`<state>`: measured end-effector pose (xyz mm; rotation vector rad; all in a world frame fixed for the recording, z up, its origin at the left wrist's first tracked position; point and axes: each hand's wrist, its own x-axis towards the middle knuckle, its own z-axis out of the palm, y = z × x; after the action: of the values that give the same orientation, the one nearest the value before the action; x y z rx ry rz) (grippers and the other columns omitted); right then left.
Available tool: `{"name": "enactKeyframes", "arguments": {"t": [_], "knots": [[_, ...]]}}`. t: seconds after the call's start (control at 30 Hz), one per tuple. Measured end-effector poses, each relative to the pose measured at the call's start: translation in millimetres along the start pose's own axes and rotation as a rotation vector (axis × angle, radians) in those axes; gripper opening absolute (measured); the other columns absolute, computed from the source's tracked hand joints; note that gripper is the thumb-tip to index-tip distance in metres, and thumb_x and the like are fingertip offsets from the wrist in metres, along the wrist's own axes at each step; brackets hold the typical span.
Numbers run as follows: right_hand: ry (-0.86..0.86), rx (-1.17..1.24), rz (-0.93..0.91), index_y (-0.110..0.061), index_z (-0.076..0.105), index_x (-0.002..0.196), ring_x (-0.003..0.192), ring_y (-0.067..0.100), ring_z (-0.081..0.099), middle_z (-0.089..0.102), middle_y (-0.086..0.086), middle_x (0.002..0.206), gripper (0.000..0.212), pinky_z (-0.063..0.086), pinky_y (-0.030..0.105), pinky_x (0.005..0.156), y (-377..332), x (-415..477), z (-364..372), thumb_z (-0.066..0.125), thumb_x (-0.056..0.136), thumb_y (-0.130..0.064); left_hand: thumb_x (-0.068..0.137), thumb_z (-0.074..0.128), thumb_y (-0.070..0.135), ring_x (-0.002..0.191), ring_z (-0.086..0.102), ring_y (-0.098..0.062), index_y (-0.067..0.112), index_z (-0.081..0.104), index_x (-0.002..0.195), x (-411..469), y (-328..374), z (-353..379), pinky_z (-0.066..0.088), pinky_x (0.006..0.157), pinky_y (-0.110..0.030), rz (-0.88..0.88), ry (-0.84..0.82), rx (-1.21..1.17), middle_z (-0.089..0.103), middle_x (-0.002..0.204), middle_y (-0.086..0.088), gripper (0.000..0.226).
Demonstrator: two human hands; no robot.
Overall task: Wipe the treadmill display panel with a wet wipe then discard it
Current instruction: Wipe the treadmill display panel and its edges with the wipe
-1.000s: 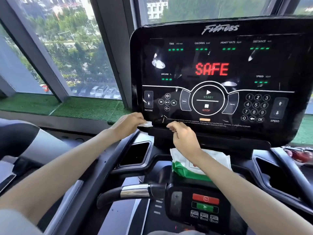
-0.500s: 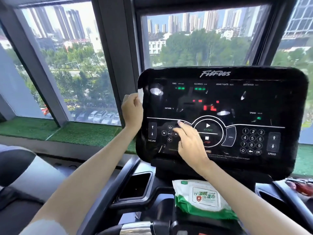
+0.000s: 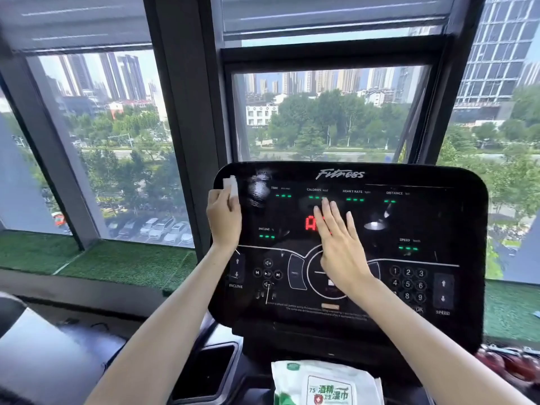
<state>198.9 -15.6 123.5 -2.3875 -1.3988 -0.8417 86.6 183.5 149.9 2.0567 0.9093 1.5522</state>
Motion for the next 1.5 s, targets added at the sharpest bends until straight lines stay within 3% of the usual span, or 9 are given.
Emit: {"name": "enactKeyframes", "arguments": {"t": [0.33,0.47,0.63,0.77,0.9,1.07,1.2,1.33,1.5], "knots": [[-0.015,-0.077,-0.110,0.008,0.031,0.138,0.136,0.037,0.030,0.031,0.026,0.146,0.083,0.024,0.050,0.112,1,9,10,0.064,0.062,0.006,0.088,0.049,-0.003,0.075,0.045,-0.010,0.005,0.062,0.114,-11,3,4,0.042,0.072,-0.018,-0.009,-0.005,0.010,0.048,0.090,-0.005,0.030],[-0.042,-0.149,-0.133,0.006,0.016,0.143,0.141,0.036,0.017,0.017,0.025,0.151,0.081,0.013,0.048,0.116,3,8,7,0.057,0.074,-0.002,0.086,0.053,-0.006,0.079,0.047,-0.006,0.006,0.057,0.123,-31,9,9,0.046,0.075,-0.017,0.384,-0.283,0.081,0.045,0.095,0.005,0.039],[-0.057,-0.176,-0.166,0.006,-0.003,0.143,0.143,0.035,0.001,0.000,0.025,0.153,0.082,-0.001,0.047,0.116,5,7,4,0.050,0.083,-0.007,0.087,0.047,-0.004,0.075,0.045,-0.010,0.019,0.047,0.135,-17,16,17,0.040,0.072,-0.014,-0.039,0.032,0.077,0.040,0.093,-0.001,0.053],[-0.075,-0.183,-0.198,0.006,-0.015,0.141,0.142,0.036,-0.008,-0.012,0.025,0.152,0.082,-0.005,0.047,0.116,9,8,3,0.046,0.088,-0.011,0.088,0.050,-0.005,0.085,0.045,-0.011,0.010,0.047,0.134,-27,24,25,0.043,0.076,-0.020,0.359,-0.198,0.150,0.041,0.098,0.000,0.049],[-0.096,-0.179,-0.223,0.007,-0.018,0.139,0.142,0.036,-0.011,-0.016,0.026,0.151,0.082,-0.005,0.048,0.116,11,8,0,0.044,0.088,-0.011,0.089,0.042,-0.005,0.086,0.044,-0.015,0.012,0.042,0.137,-7,21,23,0.043,0.076,-0.024,-0.086,0.075,0.135,0.039,0.100,-0.006,0.051],[-0.085,-0.180,-0.235,0.006,-0.019,0.138,0.142,0.036,-0.010,-0.014,0.026,0.152,0.085,-0.005,0.048,0.116,13,9,1,0.047,0.088,-0.013,0.088,0.047,-0.006,0.088,0.036,-0.005,0.007,0.048,0.133,-20,28,30,0.038,0.078,-0.015,0.367,-0.166,0.188,0.043,0.101,-0.006,0.046],[-0.078,-0.173,-0.243,0.007,-0.019,0.137,0.142,0.036,-0.009,-0.013,0.026,0.152,0.086,-0.005,0.048,0.116,12,9,3,0.048,0.087,-0.012,0.091,0.042,-0.003,0.083,0.040,-0.009,0.011,0.046,0.134,-5,26,28,0.037,0.070,-0.015,-0.072,0.058,0.113,0.038,0.099,-0.002,0.045],[-0.046,-0.155,-0.210,0.006,0.001,0.141,0.142,0.035,0.009,0.007,0.025,0.153,0.089,0.006,0.047,0.116,12,11,4,0.061,0.078,-0.012,0.086,0.048,-0.007,0.092,0.042,-0.014,0.010,0.048,0.134,-20,35,33,0.041,0.073,-0.020,0.346,-0.152,0.218,0.042,0.101,-0.007,0.051],[-0.062,-0.197,-0.213,0.005,0.000,0.143,0.143,0.035,0.005,0.003,0.024,0.153,0.090,0.004,0.047,0.117,11,10,6,0.059,0.079,-0.012,0.088,0.043,-0.007,0.087,0.044,-0.016,0.013,0.049,0.132,-1,22,24,0.043,0.074,-0.023,-0.057,0.046,0.153,0.036,0.098,-0.001,0.049]]}}
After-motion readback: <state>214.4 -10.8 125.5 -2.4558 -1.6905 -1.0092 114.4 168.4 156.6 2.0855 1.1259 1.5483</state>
